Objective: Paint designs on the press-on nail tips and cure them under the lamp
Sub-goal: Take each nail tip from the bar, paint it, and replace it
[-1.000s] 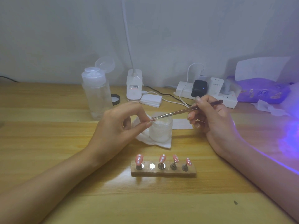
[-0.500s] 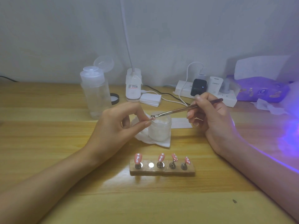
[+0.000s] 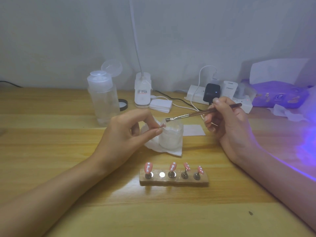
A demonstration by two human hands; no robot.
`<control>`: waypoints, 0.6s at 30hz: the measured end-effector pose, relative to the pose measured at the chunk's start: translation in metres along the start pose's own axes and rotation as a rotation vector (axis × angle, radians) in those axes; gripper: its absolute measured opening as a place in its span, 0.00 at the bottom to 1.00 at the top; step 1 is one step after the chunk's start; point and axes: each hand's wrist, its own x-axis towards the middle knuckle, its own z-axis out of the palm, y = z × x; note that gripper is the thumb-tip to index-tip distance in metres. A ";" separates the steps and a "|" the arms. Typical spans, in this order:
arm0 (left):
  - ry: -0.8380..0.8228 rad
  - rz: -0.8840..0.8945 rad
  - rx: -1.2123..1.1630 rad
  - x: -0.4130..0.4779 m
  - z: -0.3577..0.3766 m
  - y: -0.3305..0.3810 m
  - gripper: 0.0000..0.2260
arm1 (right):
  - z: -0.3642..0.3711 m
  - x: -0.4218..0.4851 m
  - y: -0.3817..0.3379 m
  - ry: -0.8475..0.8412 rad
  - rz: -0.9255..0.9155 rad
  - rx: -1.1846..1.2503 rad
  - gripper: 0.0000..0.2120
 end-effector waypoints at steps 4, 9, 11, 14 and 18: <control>-0.005 -0.006 -0.015 0.001 0.000 0.000 0.06 | 0.001 0.000 0.001 -0.002 0.033 -0.045 0.14; -0.009 -0.005 -0.003 0.000 0.000 0.000 0.06 | 0.000 0.000 0.000 -0.017 0.000 0.002 0.15; -0.005 -0.015 -0.011 0.000 0.000 0.000 0.06 | 0.001 -0.001 0.001 -0.033 0.004 -0.033 0.14; -0.004 -0.021 -0.021 -0.001 0.000 0.000 0.06 | 0.001 0.000 0.001 0.018 0.026 -0.048 0.14; -0.001 -0.018 -0.026 0.000 0.000 0.001 0.06 | 0.000 0.000 0.000 -0.013 -0.026 0.000 0.13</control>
